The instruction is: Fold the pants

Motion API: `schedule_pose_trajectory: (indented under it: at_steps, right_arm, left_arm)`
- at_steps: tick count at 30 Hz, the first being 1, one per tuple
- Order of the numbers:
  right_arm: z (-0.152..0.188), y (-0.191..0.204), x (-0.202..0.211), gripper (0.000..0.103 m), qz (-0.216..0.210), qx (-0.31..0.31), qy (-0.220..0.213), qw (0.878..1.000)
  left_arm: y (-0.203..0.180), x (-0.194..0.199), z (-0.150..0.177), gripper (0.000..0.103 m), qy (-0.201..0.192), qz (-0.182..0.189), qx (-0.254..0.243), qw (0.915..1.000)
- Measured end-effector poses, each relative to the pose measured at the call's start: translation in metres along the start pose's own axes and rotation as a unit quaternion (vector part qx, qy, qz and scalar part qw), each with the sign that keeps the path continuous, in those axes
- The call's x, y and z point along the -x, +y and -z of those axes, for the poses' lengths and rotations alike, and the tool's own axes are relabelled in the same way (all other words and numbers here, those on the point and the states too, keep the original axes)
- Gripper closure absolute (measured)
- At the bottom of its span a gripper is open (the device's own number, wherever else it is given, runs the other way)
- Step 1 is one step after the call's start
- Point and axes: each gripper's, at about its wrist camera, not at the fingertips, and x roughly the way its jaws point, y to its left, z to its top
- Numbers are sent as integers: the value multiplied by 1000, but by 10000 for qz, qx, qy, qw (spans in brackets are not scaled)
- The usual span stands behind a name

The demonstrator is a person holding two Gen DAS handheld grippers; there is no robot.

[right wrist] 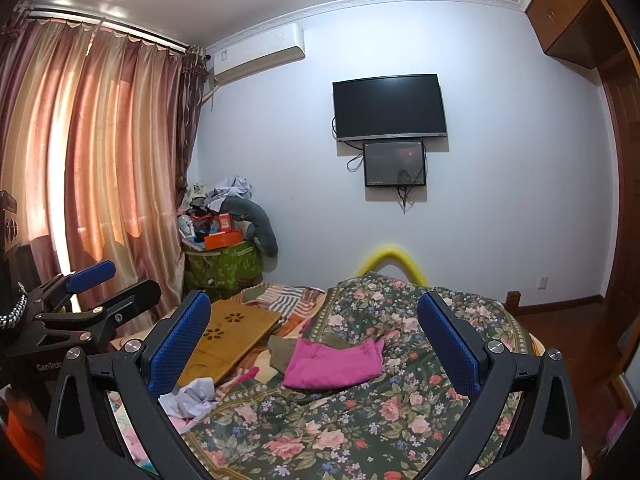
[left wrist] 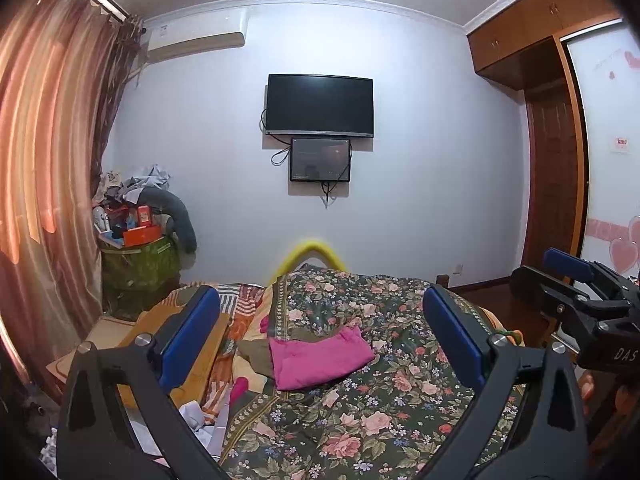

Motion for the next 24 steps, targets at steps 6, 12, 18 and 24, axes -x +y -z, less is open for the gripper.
schedule_pose_trajectory:
  at_steps: [6, 12, 18, 24]
  right_arm:
    - [0, 0, 1, 0, 3, -4, -10, 10000]
    - [-1, 0, 2, 0, 13, -14, -23, 10000]
    - [-3, 0, 1, 0, 31, 13, -21, 10000]
    - [-3, 0, 1, 0, 29, -23, -18, 10000]
  left_arm:
    - [-1, 1, 0, 0, -8, 27, -2, 10000]
    - [0, 1, 0, 0, 7, 47, 0, 10000]
    - [1, -1, 0, 0, 43, 92, 59, 9999]
    - [1, -2, -1, 0, 67, 104, 64, 9999]
